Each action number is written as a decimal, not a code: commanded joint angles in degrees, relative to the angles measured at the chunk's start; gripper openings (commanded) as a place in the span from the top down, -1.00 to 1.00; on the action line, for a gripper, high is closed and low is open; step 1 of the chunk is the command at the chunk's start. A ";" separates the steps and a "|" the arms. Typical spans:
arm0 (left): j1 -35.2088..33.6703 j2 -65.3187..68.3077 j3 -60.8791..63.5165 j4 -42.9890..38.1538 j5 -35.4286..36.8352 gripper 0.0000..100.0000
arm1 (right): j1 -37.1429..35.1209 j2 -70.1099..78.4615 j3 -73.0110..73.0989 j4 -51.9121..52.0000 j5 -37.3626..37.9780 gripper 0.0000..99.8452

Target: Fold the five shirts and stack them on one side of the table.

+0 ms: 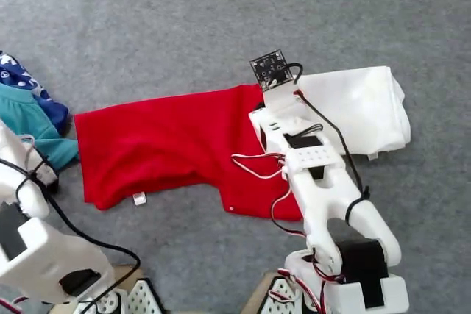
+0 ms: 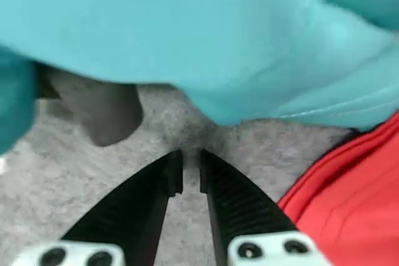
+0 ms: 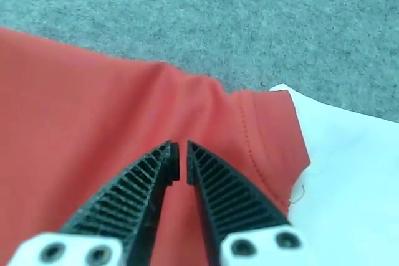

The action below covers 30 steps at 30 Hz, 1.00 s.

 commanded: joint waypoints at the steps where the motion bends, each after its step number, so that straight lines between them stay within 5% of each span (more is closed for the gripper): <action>1: -0.92 -1.32 6.64 -0.62 -2.64 0.84 | 0.35 -0.48 -3.30 1.32 0.00 0.93; 6: -0.92 0.70 12.09 4.57 -3.87 0.84 | 5.01 -7.96 -6.55 11.60 -0.26 0.93; 11: -2.15 3.78 13.67 6.68 -13.19 0.84 | 9.14 -20.79 -6.64 20.57 0.09 0.93; 21: 0.13 3.16 13.67 10.11 -25.23 0.88 | 8.00 -34.51 -7.16 29.54 3.69 0.93; 30: 0.40 -15.12 4.70 18.55 -22.07 0.92 | 8.00 -34.77 -9.98 31.38 3.25 0.92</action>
